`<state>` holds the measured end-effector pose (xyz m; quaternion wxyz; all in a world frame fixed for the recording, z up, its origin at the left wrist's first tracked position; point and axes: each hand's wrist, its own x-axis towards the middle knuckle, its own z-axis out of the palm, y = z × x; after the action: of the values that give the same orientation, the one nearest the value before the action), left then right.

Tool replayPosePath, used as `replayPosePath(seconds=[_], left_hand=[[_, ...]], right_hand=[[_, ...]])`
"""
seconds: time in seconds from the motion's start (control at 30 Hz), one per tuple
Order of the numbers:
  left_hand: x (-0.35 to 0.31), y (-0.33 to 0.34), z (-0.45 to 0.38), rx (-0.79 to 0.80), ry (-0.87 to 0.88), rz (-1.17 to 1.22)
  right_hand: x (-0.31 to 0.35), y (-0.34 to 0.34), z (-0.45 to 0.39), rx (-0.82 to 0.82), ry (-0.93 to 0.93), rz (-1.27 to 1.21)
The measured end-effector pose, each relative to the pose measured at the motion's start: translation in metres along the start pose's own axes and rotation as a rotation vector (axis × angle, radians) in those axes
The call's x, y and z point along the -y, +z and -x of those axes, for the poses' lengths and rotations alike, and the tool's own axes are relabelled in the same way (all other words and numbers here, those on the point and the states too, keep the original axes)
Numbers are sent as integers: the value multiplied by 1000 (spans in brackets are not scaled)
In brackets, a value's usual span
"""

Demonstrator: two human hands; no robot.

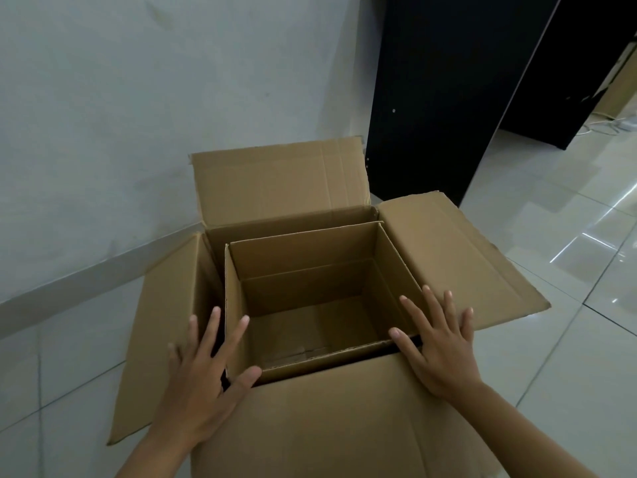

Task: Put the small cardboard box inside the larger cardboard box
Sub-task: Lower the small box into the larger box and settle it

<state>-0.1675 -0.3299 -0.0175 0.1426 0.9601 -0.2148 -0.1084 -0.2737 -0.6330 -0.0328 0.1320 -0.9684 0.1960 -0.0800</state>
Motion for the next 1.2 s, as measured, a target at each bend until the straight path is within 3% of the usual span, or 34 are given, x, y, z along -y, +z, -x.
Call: replayPosePath(seconds=[0.17,0.4,0.53,0.7,1.0,1.2], left_hand=[[-10,8,-7,-132,-129,104],[-34,15,-19,-238,-189,298],[-44,18,-28,-279,-217,342],[-49,16,-41,-308,-412,424],[-75,16,-73,-195,-513,324],[-93,21,-102,-206,-575,284]], right_hand=[[-5,9,-10,-79,45,-1],[-18,-7,-50,-112,199,-339],[-29,-11,-78,-88,260,-367],[-34,-2,-93,-223,452,-341],[-53,8,-164,-88,376,-188],[-61,12,-216,-99,295,-188]])
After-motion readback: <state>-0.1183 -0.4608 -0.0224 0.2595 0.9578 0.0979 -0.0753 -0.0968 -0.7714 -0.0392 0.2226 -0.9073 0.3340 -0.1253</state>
